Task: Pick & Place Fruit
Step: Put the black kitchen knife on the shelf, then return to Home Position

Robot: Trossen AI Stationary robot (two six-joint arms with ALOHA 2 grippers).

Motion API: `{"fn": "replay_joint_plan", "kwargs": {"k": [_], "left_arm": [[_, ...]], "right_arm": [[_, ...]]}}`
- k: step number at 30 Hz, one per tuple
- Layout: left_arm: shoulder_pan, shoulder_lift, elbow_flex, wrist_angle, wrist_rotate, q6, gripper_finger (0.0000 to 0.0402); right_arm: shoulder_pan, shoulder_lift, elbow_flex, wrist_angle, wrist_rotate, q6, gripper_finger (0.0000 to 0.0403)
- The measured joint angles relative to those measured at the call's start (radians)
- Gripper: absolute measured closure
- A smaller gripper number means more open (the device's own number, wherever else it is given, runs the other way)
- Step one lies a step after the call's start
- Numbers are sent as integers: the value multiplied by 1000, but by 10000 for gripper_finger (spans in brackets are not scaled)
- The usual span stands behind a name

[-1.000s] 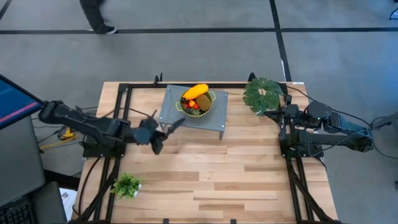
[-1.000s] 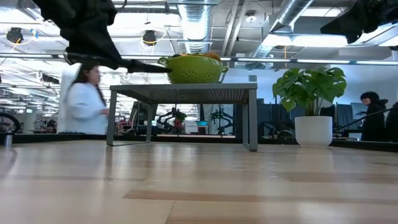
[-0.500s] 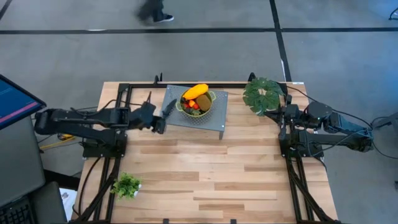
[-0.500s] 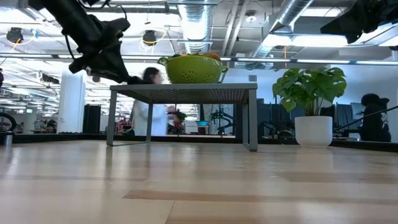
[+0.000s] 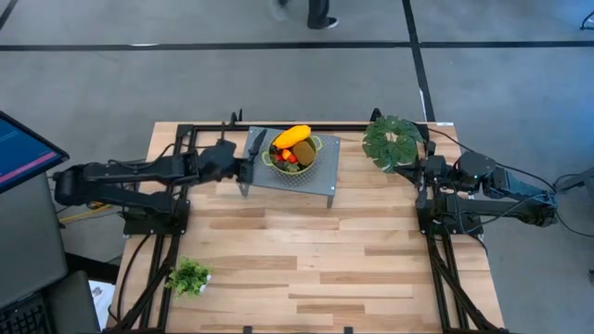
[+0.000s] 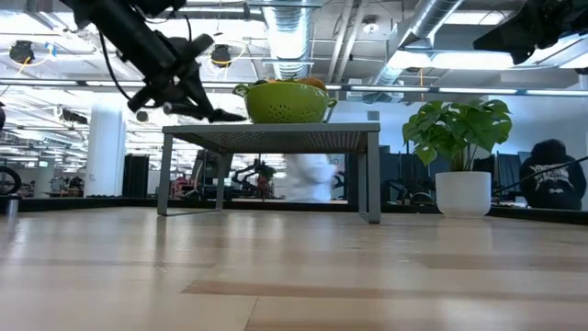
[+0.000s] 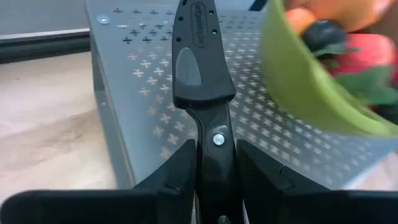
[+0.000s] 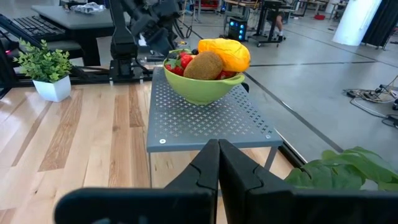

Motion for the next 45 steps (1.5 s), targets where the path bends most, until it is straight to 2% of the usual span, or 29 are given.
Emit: {"fn": "replay_joint_plan", "kwargs": {"k": [7,13,19,23,28,33,36,39,41,45], "left_arm": [[28,109,0,108,22,18,315],[43,131,0,128,26,22,309],[43,131,0,132,25,26,269],[42,129,0,135,26,80,238],[42,63,5,136,76,170,198],[38,-71,12,189,104,285,180],[15,-127,13,225,102,376,191],[-20,-169,12,240,64,485,219],[-48,-189,-11,276,36,558,248],[-94,-228,-113,436,55,658,319]], "right_arm": [[0,0,0,0,0,-2,403],[0,0,0,0,0,-2,403],[0,0,0,0,0,-2,403],[0,0,0,0,0,-1,403],[0,0,0,21,0,-3,403],[0,19,1,206,0,-1,403],[-1,63,1,299,0,-26,403],[0,148,1,343,0,-28,403],[0,226,1,353,0,-3,403],[5,381,0,394,-13,32,403]]}}
